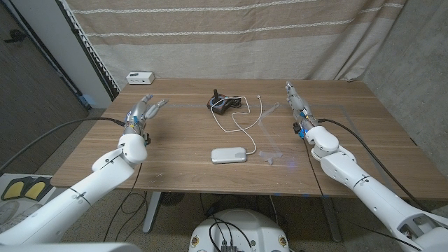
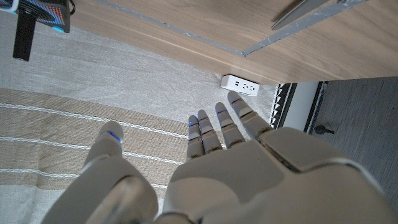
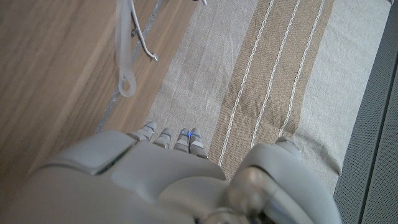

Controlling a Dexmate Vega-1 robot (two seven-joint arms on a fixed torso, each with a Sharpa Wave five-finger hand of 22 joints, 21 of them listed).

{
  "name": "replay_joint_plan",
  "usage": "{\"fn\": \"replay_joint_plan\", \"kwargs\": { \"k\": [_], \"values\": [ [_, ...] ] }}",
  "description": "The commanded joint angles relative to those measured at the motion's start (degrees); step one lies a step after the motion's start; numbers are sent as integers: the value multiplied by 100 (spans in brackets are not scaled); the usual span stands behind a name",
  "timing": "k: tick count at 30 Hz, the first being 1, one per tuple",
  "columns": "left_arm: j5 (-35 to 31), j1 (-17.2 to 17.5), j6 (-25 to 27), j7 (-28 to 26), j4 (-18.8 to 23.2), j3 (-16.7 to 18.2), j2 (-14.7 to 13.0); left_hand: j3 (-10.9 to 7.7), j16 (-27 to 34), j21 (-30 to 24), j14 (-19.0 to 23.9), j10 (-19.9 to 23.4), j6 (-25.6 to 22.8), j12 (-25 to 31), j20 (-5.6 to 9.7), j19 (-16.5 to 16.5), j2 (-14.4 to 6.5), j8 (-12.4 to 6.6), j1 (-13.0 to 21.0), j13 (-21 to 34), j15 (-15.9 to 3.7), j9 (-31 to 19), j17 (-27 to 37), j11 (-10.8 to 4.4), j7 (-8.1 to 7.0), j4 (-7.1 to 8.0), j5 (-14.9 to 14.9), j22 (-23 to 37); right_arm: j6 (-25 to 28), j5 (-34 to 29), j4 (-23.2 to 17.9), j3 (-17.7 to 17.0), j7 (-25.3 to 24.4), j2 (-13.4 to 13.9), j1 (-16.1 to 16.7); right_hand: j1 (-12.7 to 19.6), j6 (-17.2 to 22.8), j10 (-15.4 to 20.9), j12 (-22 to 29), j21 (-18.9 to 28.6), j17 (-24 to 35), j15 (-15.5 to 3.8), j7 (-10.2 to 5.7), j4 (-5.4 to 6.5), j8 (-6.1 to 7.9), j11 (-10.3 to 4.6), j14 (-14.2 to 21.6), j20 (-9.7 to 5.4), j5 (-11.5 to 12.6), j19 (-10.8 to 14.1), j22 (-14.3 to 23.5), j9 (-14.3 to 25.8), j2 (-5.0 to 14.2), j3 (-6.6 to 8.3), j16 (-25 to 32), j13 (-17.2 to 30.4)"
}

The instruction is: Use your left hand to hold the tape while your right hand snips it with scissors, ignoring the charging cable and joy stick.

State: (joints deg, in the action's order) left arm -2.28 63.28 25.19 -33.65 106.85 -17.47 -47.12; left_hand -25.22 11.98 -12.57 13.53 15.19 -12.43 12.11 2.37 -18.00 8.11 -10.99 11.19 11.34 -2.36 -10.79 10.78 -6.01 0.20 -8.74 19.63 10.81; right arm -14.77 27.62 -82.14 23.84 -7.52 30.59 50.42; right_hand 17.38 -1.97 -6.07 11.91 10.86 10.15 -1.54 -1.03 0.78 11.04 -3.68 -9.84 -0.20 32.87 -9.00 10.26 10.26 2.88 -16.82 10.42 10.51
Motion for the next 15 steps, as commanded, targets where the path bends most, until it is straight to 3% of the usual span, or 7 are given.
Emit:
{"fn": "replay_joint_plan", "kwargs": {
  "k": [1, 5, 9, 12, 15],
  "values": [
    [-58, -79, 471, -83, 74, -149, 61, 16, -16, -13, -31, -10, 42, 13, 216, 49, -14, -4, 39, 22, -280, -9, 16, 77, 93, 19, -29, 15, 36, -23, -72, 17, -20, 7, 36, 44, -71, -37, -3, 32, 6, -185, 1, -31, -6, 9, -446, -4, 24, -51, 14, 24, -7, 0, -11, 15],
    [-60, -118, 587, -84, 79, -204, 77, 2, -19, -9, -29, -3, 94, 18, 181, 68, -53, 5, 63, 27, -227, -9, 23, 195, 157, 24, -43, 24, 31, -37, -64, 21, 0, 16, 13, 46, -72, -31, 0, 33, 7, -196, 10, -32, -5, 21, -449, -5, 28, -51, 14, 24, -5, 0, -10, 15],
    [-47, -155, 731, -114, 83, -219, 105, -15, -24, 12, -35, -33, 124, 7, 110, 130, -84, 9, 88, 30, -213, -9, 26, 182, 171, 24, -50, 29, 35, -30, -48, 20, 20, 16, -9, 47, -80, -39, -2, 34, 7, -208, 12, -33, -7, 26, -451, -4, 32, -51, 14, 24, -4, -1, -9, 15],
    [-51, -162, 742, -164, 64, -225, 115, -27, -28, 15, -35, -27, -41, 13, 90, 150, -97, -69, 130, 36, -212, -19, 31, 141, 71, 14, -67, 35, 15, -24, -24, 18, 37, 11, -14, 48, -82, -32, 1, 35, 7, -216, 15, -33, -7, 26, -442, -4, 35, -51, 14, 24, -4, -2, -4, 16],
    [-67, -167, 779, -203, 60, -241, 115, -26, -21, 12, -13, -34, 121, 13, 90, 151, -87, -15, 151, 41, -212, -29, 34, 143, 11, 6, -80, 37, 17, -4, -12, 8, 39, 8, -12, 49, -81, -30, 3, 35, 7, -214, 19, -34, -6, 22, -443, -3, 37, -51, 14, 24, -4, -3, -4, 16]
  ]
}}
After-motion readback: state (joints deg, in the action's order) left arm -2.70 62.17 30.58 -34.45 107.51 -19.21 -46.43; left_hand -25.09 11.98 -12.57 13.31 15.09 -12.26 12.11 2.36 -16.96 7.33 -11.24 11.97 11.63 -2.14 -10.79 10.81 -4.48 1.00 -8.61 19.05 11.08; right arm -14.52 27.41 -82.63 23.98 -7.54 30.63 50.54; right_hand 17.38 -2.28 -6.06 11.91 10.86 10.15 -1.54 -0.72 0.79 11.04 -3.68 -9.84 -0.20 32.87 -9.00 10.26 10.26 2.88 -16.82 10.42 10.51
